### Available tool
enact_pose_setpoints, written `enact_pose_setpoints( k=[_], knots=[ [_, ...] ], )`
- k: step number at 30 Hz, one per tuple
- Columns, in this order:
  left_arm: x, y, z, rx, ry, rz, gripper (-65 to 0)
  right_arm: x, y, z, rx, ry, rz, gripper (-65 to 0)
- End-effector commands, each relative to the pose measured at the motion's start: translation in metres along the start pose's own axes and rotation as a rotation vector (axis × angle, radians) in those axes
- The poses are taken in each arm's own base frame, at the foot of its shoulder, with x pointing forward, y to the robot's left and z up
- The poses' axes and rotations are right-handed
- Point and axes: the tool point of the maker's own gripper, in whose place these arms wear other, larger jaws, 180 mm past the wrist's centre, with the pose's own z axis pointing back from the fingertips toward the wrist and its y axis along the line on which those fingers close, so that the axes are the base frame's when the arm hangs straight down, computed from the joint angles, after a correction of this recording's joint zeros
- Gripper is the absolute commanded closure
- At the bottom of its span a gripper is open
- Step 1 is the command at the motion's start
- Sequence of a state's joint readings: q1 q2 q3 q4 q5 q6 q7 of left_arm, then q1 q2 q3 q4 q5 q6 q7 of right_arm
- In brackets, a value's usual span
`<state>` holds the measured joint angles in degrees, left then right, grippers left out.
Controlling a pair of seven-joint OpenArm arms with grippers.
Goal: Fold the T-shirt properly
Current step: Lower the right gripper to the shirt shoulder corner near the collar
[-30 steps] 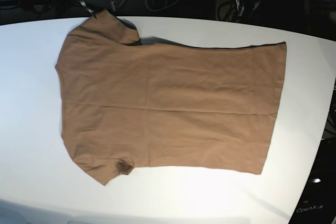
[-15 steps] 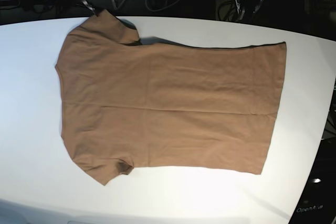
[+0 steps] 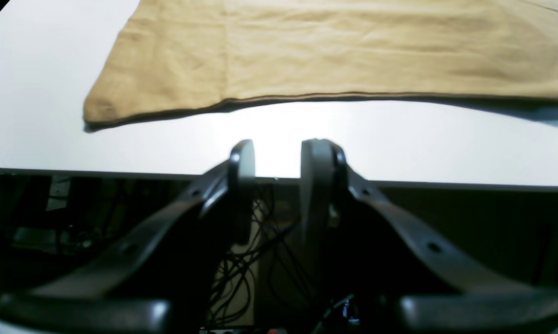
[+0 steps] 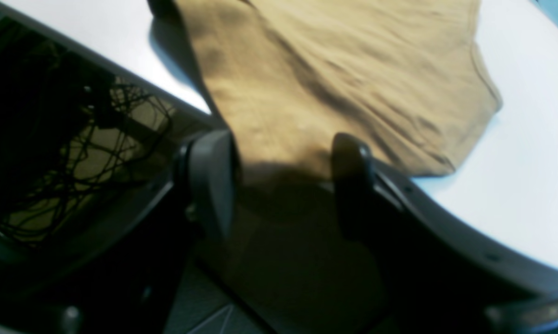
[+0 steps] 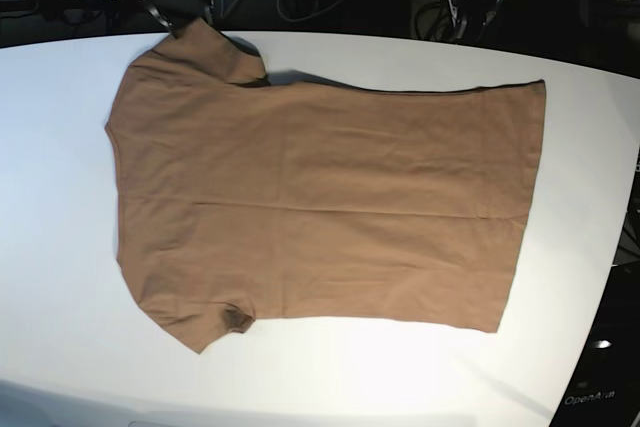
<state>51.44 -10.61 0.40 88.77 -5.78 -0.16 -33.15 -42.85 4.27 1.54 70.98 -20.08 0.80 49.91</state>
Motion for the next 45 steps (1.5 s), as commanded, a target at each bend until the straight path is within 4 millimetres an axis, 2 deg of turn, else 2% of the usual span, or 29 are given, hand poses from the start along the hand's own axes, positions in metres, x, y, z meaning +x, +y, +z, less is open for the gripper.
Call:
enact_pose_setpoints(
  k=[1,6,12,14,26,31,45],
  knots=[
    [0.0057,-0.0001,0.0039,-0.001,-0.021,-0.001,-16.8,0.0059,-0.0029,0.0036,-0.006,-0.028,0.006,-32.9],
    [0.0057,-0.0001,0.0039,-0.001,-0.021,-0.001,-16.8,0.0059,-0.0029,0.0036,-0.006,-0.028,0.006,-31.0],
    [0.0054,-0.0001,0.0044,-0.001,-0.020,-0.001,-16.7,0.0056,-0.0025,0.0036,-0.004,-0.027,0.006,-12.8],
    [0.0056,-0.0001,0.0044,-0.001,-0.021,-0.001,-16.7,0.0056,-0.0025,0.0036,-0.004,-0.027,0.006,-9.3],
    [0.0051,-0.0002,0.0070,-0.001,-0.020,0.000,-16.7,0.0051,-0.0023,0.0042,-0.003,-0.024,0.006,-8.6],
    [0.0054,-0.0002,0.0070,-0.001,-0.021,0.000,-16.7,0.0046,-0.0018,0.0053,-0.002,-0.021,0.005,-2.0],
    [0.0131,-0.0019,0.0058,-0.004,-0.036,0.003,-16.6,0.0029,-0.0053,0.0073,-0.011,-0.015,0.010,-0.7]
  ],
)
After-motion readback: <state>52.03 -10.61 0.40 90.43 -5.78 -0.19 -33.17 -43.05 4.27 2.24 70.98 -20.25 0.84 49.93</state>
